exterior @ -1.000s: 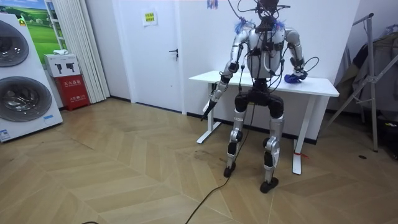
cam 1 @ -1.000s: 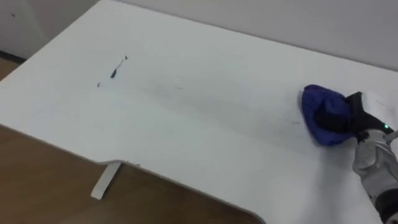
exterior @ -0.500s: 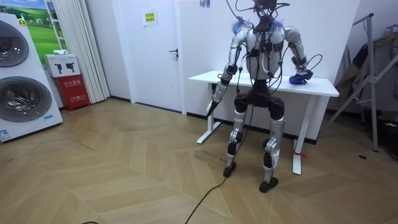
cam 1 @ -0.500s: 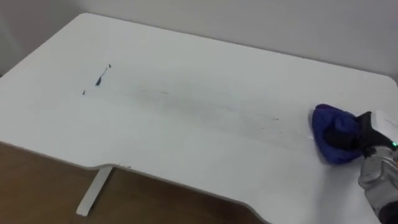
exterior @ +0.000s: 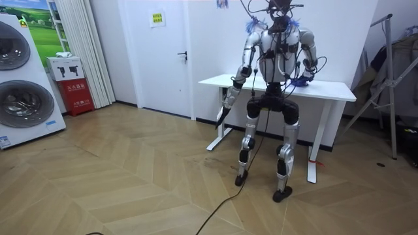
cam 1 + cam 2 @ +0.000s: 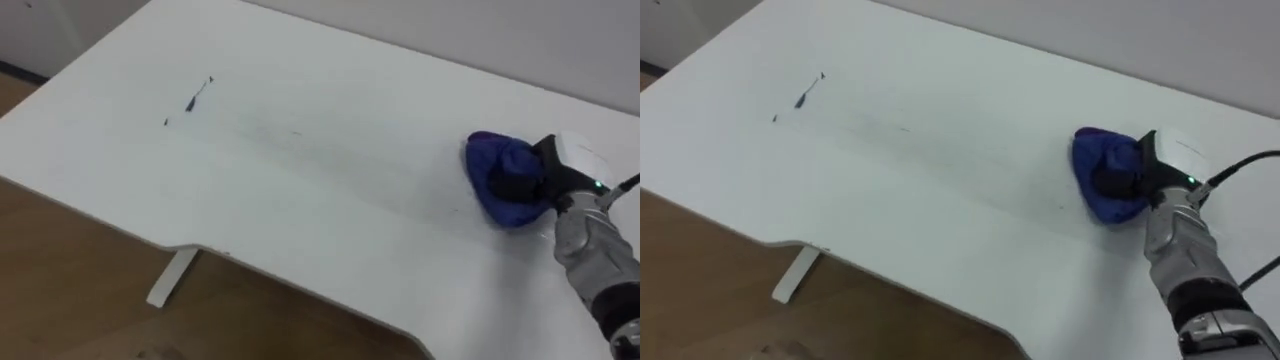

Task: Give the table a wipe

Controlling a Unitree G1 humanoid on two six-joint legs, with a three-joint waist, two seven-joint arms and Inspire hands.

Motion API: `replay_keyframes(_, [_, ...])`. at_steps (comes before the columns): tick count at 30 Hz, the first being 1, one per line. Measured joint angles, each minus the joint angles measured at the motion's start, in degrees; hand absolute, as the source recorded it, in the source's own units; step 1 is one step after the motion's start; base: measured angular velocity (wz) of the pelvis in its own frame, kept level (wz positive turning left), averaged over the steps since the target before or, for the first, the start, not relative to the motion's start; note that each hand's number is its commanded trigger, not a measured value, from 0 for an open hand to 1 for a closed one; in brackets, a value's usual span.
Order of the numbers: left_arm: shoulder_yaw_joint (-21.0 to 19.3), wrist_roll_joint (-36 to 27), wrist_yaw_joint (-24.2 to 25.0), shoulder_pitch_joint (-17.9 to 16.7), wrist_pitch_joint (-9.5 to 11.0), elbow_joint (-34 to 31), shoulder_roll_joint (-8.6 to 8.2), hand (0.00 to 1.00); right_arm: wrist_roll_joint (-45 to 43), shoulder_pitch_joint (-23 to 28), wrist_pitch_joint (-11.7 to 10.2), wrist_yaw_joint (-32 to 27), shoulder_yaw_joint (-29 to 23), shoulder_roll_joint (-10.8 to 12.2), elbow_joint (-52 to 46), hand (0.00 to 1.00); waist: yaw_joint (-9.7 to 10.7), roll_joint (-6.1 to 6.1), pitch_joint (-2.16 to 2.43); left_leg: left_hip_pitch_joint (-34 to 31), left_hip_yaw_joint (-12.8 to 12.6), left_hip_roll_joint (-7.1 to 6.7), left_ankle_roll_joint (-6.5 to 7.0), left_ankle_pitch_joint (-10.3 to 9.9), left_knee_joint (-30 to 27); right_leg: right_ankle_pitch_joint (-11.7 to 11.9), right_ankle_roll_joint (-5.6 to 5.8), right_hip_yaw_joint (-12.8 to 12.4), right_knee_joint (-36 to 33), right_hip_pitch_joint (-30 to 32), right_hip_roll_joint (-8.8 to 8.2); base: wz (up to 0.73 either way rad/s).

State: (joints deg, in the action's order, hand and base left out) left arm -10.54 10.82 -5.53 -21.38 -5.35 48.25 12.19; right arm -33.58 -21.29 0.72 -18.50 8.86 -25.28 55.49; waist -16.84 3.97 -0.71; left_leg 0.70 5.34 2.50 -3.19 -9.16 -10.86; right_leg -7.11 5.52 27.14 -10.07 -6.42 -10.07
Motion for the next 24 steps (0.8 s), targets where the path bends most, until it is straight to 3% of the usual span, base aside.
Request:
replay_keyframes(3, [-0.4, 0.0, -0.2, 1.5, 0.4, -0.9, 0.09, 0.00, 0.0, 4.3, -0.7, -0.1, -3.7, 0.1, -0.9, 1.00, 1.4, 0.35, 0.21, 1.2, 0.0, -0.09, 0.10, -0.2, 0.2, -0.2, 0.38, 1.3, 0.4, -1.9, -0.03, 0.14])
replay_keyframes(6, [-0.3, -0.1, -0.5, 1.8, 0.7, -1.6, 0.03, 0.00, 0.0, 6.2, -0.7, -0.1, -4.9, 0.1, -1.8, 1.00, 2.5, 0.39, 0.27, 1.9, -0.4, -0.09, 0.08, -0.2, 0.3, -0.2, 0.38, 1.0, 0.4, -2.5, -0.03, -0.06])
replay_keyframes(12, [-0.1, -0.2, -1.2, 2.1, 0.7, -1.7, -0.16, 0.00, 0.4, 7.4, -0.5, 0.0, -5.2, 0.2, -1.5, 1.00, 2.3, 0.12, 0.47, 2.9, -1.9, 0.03, 0.08, -0.6, 0.2, -0.2, 0.37, -0.6, 0.4, -2.7, -0.05, -0.15])
replay_keyframes(18, [-0.2, 0.0, -1.5, 0.1, 0.6, -1.5, -0.17, 0.00, 1.0, 8.2, -0.7, -0.6, -5.7, 0.3, 0.0, 1.00, 2.4, -0.69, 0.68, 4.1, -2.1, 0.03, 0.12, -0.6, 0.3, -0.3, 0.38, -0.9, 0.5, -4.0, -0.03, -0.02])
replay_keyframes(19, [-0.2, 0.0, -1.6, -0.7, 0.6, -1.5, -0.17, 0.00, 2.1, 8.6, -0.7, -0.9, -5.8, 0.3, 0.0, 0.74, 2.5, -0.81, 0.68, 4.3, -2.1, 0.03, 0.14, -0.6, 0.3, -0.3, 0.38, -0.9, 0.5, -4.3, -0.03, 0.04])
replay_keyframes(20, [-0.2, 0.0, -1.6, -0.7, 0.6, -1.6, -0.18, 0.00, 2.4, 8.9, -0.8, -1.0, -6.2, 0.4, -0.1, 0.17, 2.6, -0.84, 0.68, 4.4, -2.1, 0.03, 0.15, -0.6, 0.3, -0.3, 0.38, -0.8, 0.5, -4.5, -0.03, 0.04])
replay_keyframes(21, [-0.5, 0.1, -1.6, -1.1, 0.5, -1.6, -0.18, 0.00, 2.8, 9.4, -1.1, -1.3, -7.2, 0.6, -0.1, 0.00, 2.8, -0.89, 0.69, 4.6, -2.0, 0.02, 0.15, -0.6, 0.3, -0.3, 0.38, -0.7, 0.5, -4.6, -0.03, 0.00])
replay_keyframes(24, [-0.6, 0.1, -1.6, -1.9, 0.3, -1.6, -0.21, 0.00, 3.8, 11.5, -2.0, -1.6, -8.8, 0.7, -0.1, 0.00, 3.0, -0.99, 0.75, 5.0, -2.0, 0.02, 0.15, -0.6, 0.4, -0.3, 0.39, -0.7, 0.5, -4.8, -0.03, 0.00])
